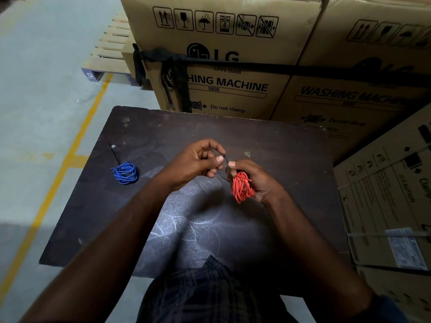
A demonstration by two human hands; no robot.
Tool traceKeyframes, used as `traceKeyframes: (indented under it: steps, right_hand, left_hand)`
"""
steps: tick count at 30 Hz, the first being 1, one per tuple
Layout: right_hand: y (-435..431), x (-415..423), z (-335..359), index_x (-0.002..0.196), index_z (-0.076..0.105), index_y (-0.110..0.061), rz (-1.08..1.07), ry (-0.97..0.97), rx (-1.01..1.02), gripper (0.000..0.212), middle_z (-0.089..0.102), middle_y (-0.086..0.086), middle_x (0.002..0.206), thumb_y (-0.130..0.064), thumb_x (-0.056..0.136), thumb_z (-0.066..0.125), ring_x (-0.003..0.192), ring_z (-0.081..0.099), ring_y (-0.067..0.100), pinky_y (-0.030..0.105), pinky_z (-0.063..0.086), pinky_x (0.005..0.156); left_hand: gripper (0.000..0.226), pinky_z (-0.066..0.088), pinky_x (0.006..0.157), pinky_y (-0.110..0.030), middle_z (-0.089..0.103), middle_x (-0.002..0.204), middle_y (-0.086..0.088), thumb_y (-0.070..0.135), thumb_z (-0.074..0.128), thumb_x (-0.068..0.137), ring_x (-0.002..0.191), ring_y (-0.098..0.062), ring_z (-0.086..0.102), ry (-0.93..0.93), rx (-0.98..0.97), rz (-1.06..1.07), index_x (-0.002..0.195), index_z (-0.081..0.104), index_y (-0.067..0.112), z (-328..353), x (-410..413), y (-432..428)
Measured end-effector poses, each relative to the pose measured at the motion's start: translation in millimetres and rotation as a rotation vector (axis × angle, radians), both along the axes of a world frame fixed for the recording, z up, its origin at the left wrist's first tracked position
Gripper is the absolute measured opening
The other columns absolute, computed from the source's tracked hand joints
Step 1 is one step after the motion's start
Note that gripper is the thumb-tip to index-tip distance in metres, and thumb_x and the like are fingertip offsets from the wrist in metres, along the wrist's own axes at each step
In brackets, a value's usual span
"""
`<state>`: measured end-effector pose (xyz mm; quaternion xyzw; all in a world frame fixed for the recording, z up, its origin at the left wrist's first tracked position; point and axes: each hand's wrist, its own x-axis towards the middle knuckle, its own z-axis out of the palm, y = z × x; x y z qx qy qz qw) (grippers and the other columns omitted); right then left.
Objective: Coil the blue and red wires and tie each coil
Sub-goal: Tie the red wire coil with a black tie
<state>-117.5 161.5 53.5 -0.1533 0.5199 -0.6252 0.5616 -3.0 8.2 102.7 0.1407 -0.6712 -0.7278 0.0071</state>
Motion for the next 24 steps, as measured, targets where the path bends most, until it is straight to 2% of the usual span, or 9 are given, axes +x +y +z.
traceKeyframes:
  steps: [4,6,10,16,20,24]
  right_hand:
    - [0,1,-1,0.058,0.053,-0.016,-0.002,-0.060,-0.013,0.041,0.032,0.001,0.052,-0.046,0.059,0.081,0.047,0.017,0.017,0.028,0.021,0.045]
    - [0,1,-1,0.058,0.053,-0.016,-0.005,-0.075,-0.027,0.042,0.032,0.000,0.052,-0.046,0.058,0.082,0.045,0.022,0.014,0.026,0.025,0.044]
    - [-1,1,0,0.058,0.054,-0.016,-0.012,-0.057,-0.020,0.043,0.031,0.003,0.054,-0.048,0.056,0.083,0.046,0.023,0.016,0.027,0.023,0.045]
    - [-1,2,1,0.059,0.056,-0.016,-0.010,0.017,0.016,0.043,0.027,0.007,0.057,-0.051,0.058,0.080,0.048,0.021,0.018,0.031,0.018,0.047]
    - [-1,2,-1,0.059,0.056,-0.016,-0.001,0.032,0.037,0.035,0.029,0.006,0.052,-0.045,0.067,0.074,0.048,0.021,0.018,0.040,0.010,0.052]
    - [-1,1,-1,0.059,0.055,-0.016,-0.006,0.014,0.028,0.038,0.030,0.004,0.050,-0.047,0.064,0.077,0.043,0.022,0.017,0.037,0.012,0.050]
  left_hand:
    - [0.013,0.051,0.056,-0.019,0.061,0.075,-0.012,0.001,0.060,0.092,0.063,-0.008,0.061,0.016,0.017,0.010,0.100,0.058,0.010,-1,0,2]
    - [0.012,0.050,0.055,-0.019,0.064,0.070,-0.004,0.000,0.060,0.092,0.063,-0.012,0.059,0.031,0.034,0.033,0.097,0.058,0.011,-3,0,5]
    - [0.011,0.050,0.053,-0.019,0.066,0.071,-0.003,0.000,0.059,0.092,0.057,-0.009,0.056,0.047,0.084,0.099,0.095,0.057,0.010,-6,0,10]
    - [0.010,0.049,0.053,-0.017,0.067,0.071,-0.004,0.001,0.059,0.092,0.055,-0.007,0.057,0.061,0.104,0.171,0.088,0.057,0.010,-10,-1,14]
    - [0.010,0.051,0.054,-0.018,0.067,0.072,-0.004,0.002,0.059,0.092,0.056,-0.008,0.058,0.054,0.094,0.176,0.087,0.056,0.010,-11,-2,12]
    - [0.009,0.054,0.060,-0.019,0.067,0.076,-0.006,0.007,0.062,0.090,0.062,-0.009,0.062,0.020,0.114,0.183,0.085,0.057,0.010,-12,-2,12]
